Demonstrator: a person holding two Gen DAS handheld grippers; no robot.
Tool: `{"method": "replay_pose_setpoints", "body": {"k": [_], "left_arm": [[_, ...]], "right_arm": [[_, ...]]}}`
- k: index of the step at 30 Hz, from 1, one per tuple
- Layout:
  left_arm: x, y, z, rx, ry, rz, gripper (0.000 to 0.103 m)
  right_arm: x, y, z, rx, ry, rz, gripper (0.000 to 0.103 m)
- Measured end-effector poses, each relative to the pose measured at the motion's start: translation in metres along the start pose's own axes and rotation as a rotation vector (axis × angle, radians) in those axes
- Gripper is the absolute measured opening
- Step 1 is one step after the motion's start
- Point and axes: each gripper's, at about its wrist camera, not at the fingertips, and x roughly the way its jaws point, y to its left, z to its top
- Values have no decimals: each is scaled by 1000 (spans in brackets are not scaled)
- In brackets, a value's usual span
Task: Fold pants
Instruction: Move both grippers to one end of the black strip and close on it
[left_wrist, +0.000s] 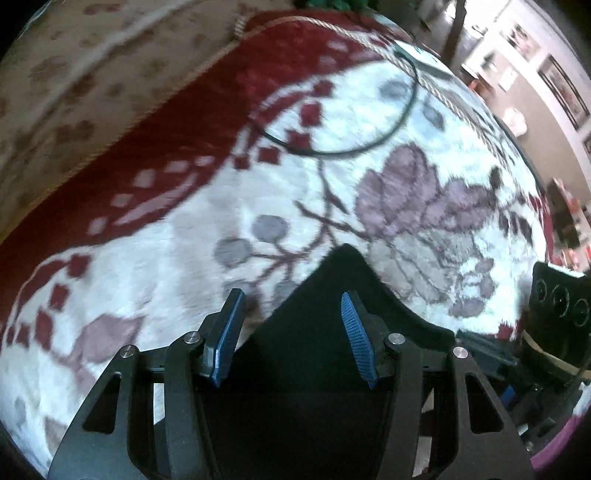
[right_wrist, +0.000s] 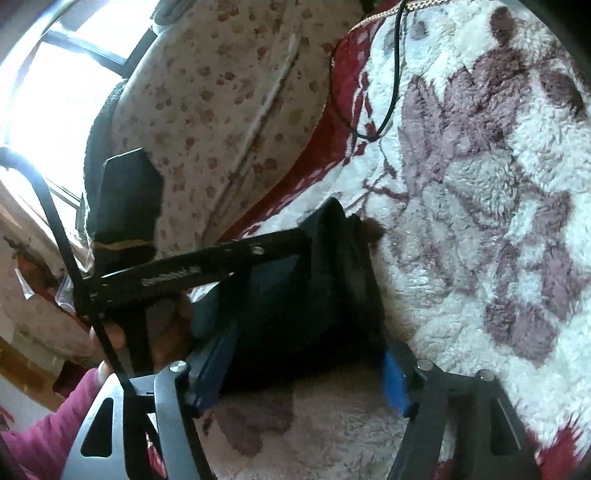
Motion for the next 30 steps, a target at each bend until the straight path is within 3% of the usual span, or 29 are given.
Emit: {"method": "replay_pose_setpoints", "body": {"k": [3,6,10,12,19,21,26,28,29,30], "left_arm": [[4,0,4,11,13,-26,55],[7,0,6,34,37,-64,66],[8,-11,2,145,58,-58,66],[10,-12,5,149,77,-67,71],[13,-24,7,236,75,-85,71],[12,-25,6,232,75,-116,71],[15,-18,4,218,91,-124,71],[18,-23,3,233,79,-108,63],[18,-23,3,227,70,-111,53],[17,-21,5,212,61,-125,32]], "right_arm": [[0,1,0,-9,-1,5,70],[2,1,1,-11,0,10,70],[3,0,1,-18,-2,10,70],[4,1,1,-22,-4,7,70],[4,2,0,-34,-5,7,70],[5,2,1,-39,0,7,68],[9,-2,3,-29,2,0,47],[11,-2,5,-42,4,-15,39],[12,-1,5,-47,5,-15,25],[13,-2,6,-46,13,5,20]]}}
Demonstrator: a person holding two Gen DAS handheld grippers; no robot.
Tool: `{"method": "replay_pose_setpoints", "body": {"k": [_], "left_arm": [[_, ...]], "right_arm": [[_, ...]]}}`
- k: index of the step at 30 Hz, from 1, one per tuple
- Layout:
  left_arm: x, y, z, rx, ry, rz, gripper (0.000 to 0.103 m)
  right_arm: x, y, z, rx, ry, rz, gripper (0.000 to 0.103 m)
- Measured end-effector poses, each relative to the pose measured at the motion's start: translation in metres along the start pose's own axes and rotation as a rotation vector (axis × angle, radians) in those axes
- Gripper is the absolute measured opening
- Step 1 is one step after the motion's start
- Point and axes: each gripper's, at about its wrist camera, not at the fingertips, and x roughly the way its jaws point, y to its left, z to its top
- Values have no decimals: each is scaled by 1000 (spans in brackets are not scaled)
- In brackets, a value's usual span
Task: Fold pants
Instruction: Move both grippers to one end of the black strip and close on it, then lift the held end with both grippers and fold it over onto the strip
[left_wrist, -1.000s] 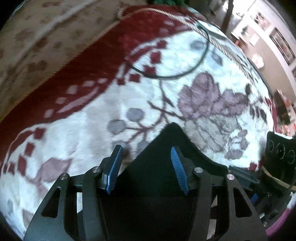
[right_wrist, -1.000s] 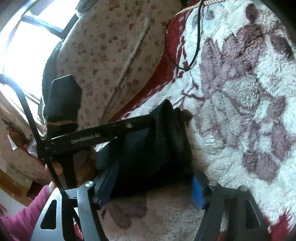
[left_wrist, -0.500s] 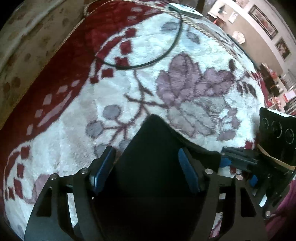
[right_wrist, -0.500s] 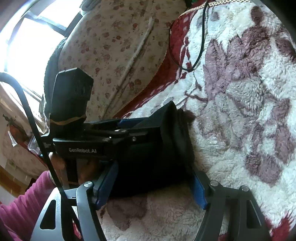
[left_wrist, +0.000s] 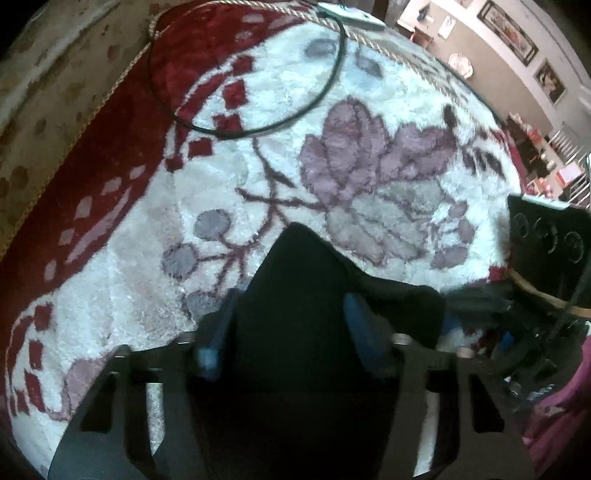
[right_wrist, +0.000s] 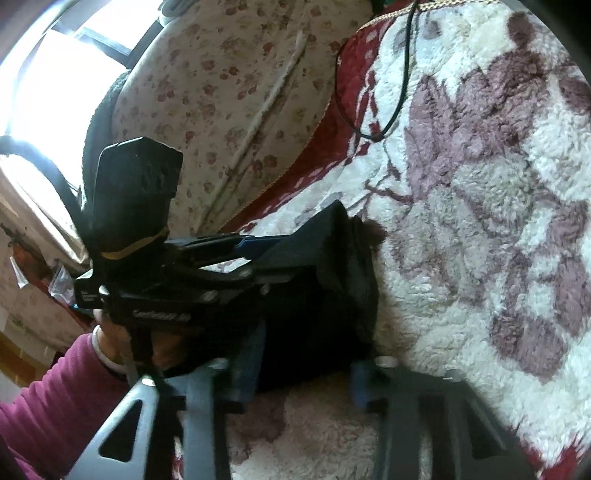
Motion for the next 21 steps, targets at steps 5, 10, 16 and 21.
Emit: {"method": "replay_pose_setpoints", "body": {"k": [5,10,16,21], "left_arm": [[-16,17,-5,-75,-49,-28,14],[-32,6,-9,-67,-97,-15,11],[-88,13,-23,-98,-203,8,10],[-143,13,-41,-136,-298,42,8]], "right_arm": [[-3,1,1,0,-18,44,13],[-12,9,2,-18,-58,102,11],[-25,41,5,-76,-87,165,11],[-28,90,9,-181,-95,215,11]]}}
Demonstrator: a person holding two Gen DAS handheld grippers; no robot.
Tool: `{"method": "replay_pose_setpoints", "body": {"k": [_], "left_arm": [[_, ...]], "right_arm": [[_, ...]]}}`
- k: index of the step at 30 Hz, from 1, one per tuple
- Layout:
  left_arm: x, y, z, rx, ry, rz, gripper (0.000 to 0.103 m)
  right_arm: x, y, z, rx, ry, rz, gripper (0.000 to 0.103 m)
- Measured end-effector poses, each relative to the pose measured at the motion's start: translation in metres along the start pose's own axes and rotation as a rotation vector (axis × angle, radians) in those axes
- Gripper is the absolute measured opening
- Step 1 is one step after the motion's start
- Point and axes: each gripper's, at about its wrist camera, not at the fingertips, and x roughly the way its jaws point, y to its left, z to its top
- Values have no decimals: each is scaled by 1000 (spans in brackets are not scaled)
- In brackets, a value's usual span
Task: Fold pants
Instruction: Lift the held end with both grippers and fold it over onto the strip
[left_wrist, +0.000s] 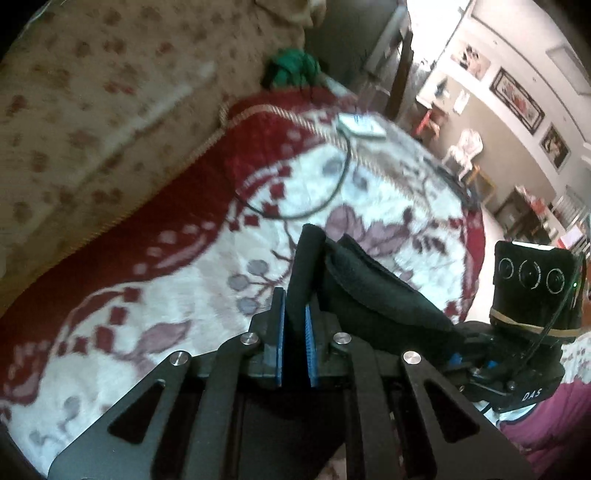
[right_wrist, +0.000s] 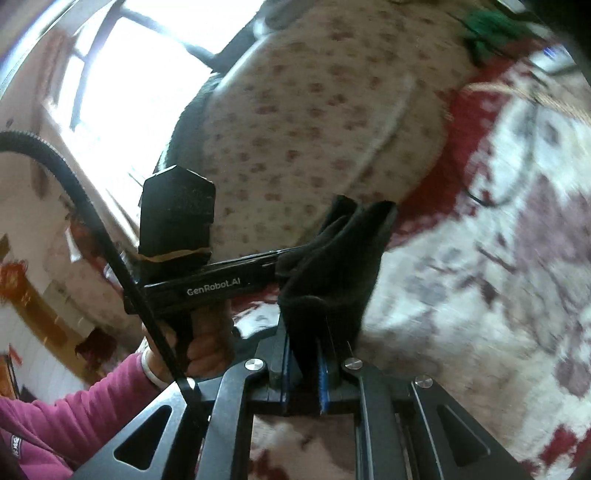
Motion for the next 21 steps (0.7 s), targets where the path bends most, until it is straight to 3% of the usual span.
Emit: {"method": "replay_pose_setpoints", "body": {"k": [11,21], "left_arm": [[-86,32,-47,-117,-116,61,8],[-143,100,-128,-336,-167,158,8]], "right_arm": [[63,73,-6,-139,107,109,11],[149,119,-41,-192,299,204,11]]}}
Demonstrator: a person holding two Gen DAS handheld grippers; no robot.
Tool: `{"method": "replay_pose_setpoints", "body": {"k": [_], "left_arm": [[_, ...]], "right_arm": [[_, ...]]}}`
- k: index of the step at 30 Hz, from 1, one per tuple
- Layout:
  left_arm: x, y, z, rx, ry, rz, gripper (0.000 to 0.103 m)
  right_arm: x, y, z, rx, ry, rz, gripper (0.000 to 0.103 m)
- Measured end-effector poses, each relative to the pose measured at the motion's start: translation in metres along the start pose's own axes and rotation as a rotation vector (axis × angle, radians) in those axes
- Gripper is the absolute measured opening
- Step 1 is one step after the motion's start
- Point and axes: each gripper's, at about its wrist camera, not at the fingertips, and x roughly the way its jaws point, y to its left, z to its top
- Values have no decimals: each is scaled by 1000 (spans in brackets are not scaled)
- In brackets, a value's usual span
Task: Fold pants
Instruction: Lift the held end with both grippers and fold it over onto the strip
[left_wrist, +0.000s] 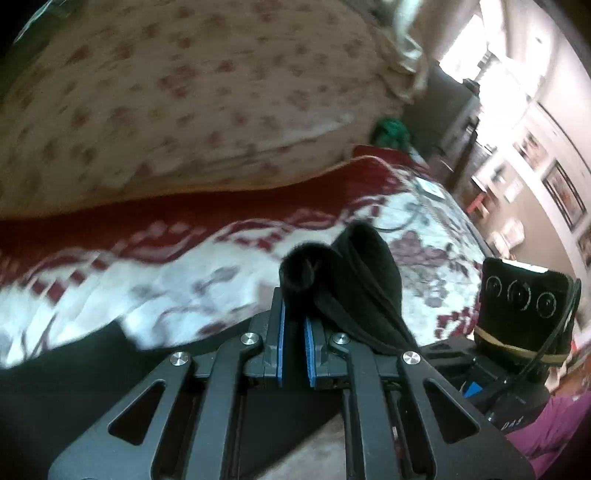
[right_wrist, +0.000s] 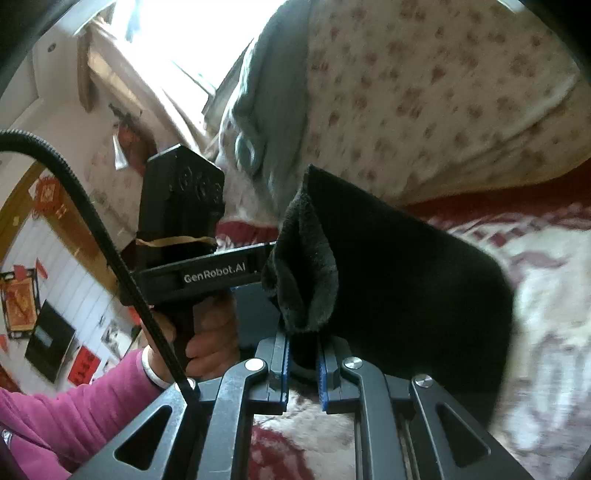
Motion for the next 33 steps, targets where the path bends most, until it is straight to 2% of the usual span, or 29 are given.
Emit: {"method": "replay_pose_setpoints", "body": {"k": [8,11,15,17,18,19,20,21,23,24,26,27,28,30,33], "left_arm": [[-28,76,-44,-209,-35,70,8],[-37,90,-53,-249,-48,113,8],[-47,100,-60,-272,-57,196,8],[-56,100,-62,-272,-76,239,8],[-61,99,-62,-270,-90,255,14],[-67,98,-62,-273,-104,277,20],[-74,96,-62,-280,-114,287,35],[-80,95,-62,-289,-130,289,44],[-94,87,-63,-293,-182,281,44],[-98,81,-63,-284,-190,285,45],[-98,71,-64,-265,-187,302,45],[-96,65,-66,-256,-185,311,45],[-94,61,-68,-252,-180,319,45],[-85,52,-72,-239,-154,351,45],[-67,44,-79,-241,-110,407,45]], "right_arm": [[88,10,-15,4,162,62,11],[116,19,-17,-6,219,83,11],[134,16,-17,32,263,51,15],[124,14,-11,73,263,98,25],[116,12,-9,93,253,110,27],[104,9,-5,115,233,110,31],[87,6,-1,129,199,109,32],[68,2,2,128,157,107,32],[36,-3,9,120,91,68,39],[15,-8,12,110,46,19,41],[-9,-18,13,95,-8,-66,52],[-19,-25,13,92,-32,-118,53],[-23,-33,14,102,-43,-156,53],[-24,-45,13,150,-36,-181,53],[-9,-52,11,191,6,-184,64]]}}
